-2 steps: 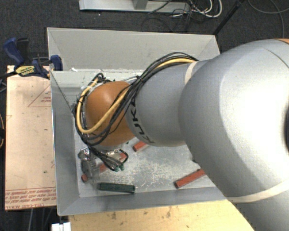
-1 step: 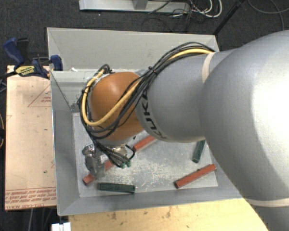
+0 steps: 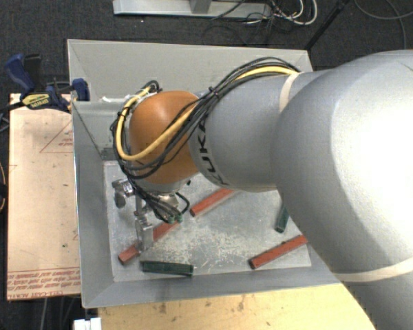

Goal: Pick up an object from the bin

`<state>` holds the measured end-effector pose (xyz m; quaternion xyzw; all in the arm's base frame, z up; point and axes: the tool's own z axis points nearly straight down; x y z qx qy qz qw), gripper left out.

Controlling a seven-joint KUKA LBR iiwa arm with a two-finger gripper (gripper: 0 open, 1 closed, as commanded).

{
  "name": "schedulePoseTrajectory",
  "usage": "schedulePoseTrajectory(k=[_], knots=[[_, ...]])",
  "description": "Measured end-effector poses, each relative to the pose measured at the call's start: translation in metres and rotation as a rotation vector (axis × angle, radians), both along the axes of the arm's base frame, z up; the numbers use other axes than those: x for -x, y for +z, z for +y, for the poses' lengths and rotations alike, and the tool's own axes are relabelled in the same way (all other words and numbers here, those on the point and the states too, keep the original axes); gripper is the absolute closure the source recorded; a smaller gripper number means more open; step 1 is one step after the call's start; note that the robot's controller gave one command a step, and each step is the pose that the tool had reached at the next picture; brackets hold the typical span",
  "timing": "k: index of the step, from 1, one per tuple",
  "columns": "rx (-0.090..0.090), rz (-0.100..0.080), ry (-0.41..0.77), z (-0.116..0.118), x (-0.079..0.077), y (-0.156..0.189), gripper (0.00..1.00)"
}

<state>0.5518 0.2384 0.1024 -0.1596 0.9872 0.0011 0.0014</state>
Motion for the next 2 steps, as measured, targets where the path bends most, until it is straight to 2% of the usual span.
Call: schedulePoseTrajectory(k=[1,2], knots=[[0.001,0.002,-0.004,-0.001,-0.002,-0.005,0.0],[-0.002,-0.005,0.064,-0.024,0.03,-0.011,0.0]])
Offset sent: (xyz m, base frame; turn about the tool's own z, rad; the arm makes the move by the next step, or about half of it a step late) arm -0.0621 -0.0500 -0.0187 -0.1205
